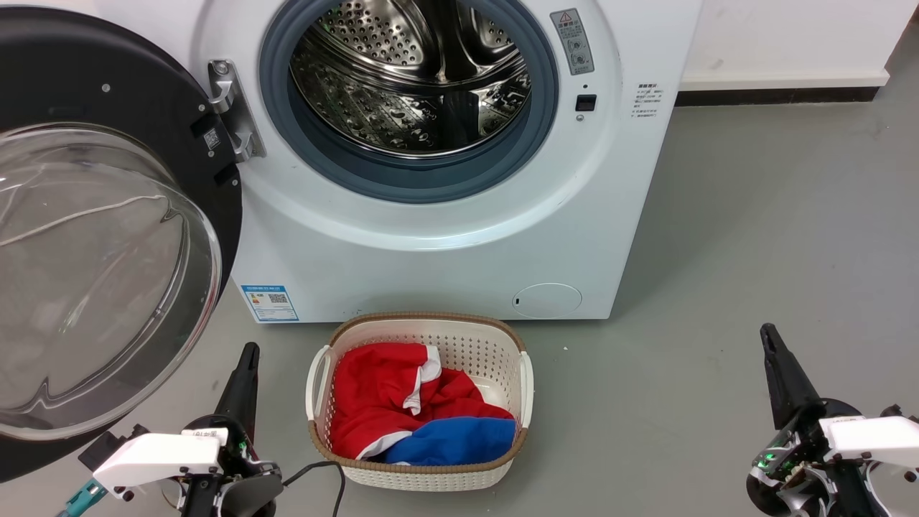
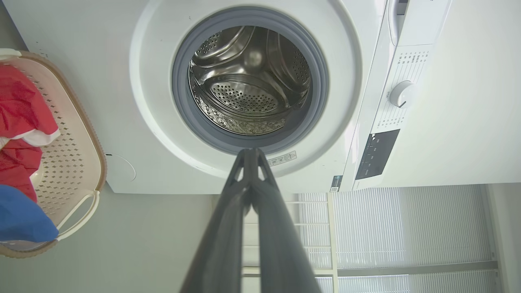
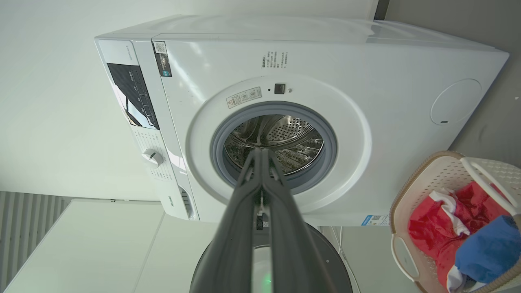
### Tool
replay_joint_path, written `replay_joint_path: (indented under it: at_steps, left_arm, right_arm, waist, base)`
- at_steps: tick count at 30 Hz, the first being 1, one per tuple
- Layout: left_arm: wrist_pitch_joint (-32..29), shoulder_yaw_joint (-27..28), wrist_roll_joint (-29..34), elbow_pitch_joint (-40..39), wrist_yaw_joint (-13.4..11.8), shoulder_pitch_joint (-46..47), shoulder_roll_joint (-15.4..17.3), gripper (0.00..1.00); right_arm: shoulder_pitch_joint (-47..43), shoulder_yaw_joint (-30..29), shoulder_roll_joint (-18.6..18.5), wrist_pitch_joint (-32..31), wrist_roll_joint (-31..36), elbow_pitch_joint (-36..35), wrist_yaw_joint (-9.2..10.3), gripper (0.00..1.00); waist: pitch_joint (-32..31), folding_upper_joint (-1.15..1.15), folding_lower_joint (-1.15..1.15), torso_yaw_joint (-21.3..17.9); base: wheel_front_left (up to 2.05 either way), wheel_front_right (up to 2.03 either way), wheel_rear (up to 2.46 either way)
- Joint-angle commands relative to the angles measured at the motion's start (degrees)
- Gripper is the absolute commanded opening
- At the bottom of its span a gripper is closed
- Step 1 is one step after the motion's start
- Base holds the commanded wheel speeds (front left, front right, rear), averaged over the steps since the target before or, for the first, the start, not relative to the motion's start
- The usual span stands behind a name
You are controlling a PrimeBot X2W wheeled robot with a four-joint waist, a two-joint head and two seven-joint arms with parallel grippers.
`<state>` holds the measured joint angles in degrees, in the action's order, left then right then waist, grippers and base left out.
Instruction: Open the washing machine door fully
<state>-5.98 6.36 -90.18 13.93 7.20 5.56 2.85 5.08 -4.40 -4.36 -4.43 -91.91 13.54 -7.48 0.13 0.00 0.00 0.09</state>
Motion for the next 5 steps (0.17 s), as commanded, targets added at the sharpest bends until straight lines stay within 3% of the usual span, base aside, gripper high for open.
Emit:
replay_joint_path:
  at_steps: [1,5]
  left_arm:
    - [-0.50,0.23,-1.16,0.11,0.32,0.86,0.05,0.00]
    - [-0.79,0.31,-2.38,0.24,0.45,1.06,0.05,0.00]
  right_arm:
    - [1.22,-0.14,0.04,-0.37,-1.22,0.30,-0.02,0.00]
    - [1.44,-0.25,0.13,-0.67,-2.21,0.54,-0.02,0.00]
  waist:
    - [0.01,0.00,0.00,-0.03]
    - [0.05,0.00,0.00,-0.09]
  base:
    - [0.00,0.00,0.00]
    - [0.00,0.00,0.00]
